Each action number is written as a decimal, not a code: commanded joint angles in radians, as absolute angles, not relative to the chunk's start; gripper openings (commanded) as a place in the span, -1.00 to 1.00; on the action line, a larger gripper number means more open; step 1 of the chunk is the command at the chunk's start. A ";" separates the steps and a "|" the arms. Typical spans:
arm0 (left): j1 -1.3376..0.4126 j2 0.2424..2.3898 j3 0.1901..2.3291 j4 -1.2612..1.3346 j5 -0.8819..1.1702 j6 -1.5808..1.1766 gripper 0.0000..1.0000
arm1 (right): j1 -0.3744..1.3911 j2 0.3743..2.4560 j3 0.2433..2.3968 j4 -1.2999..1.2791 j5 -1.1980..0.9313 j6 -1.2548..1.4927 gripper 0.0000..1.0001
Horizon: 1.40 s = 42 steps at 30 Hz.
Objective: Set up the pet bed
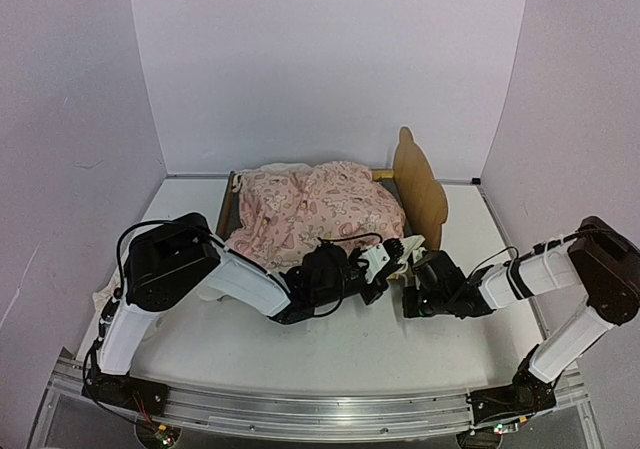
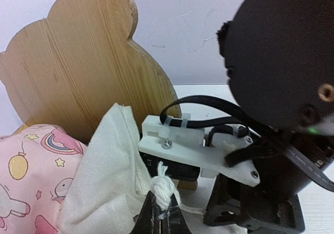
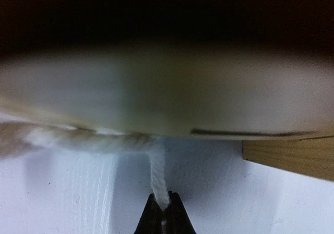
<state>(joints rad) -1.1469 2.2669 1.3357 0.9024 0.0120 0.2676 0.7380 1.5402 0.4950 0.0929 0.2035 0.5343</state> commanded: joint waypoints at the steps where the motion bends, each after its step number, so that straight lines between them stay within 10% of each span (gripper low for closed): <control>1: -1.190 2.024 1.307 1.314 0.031 0.336 -1.00 | 0.704 1.589 0.514 0.082 0.189 0.516 -1.00; 27: -1.197 2.143 1.386 1.341 -0.210 0.268 -1.00 | 0.664 1.282 0.461 -0.035 -0.050 0.379 -1.00; 42: -1.195 2.122 1.284 1.339 -0.283 0.258 -1.00 | 0.665 1.421 0.202 1.050 0.334 0.203 -1.00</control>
<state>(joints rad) -1.1915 2.2044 1.2346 1.0840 -0.2470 0.2359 0.6678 1.3727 0.2325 0.6579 0.1593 0.1303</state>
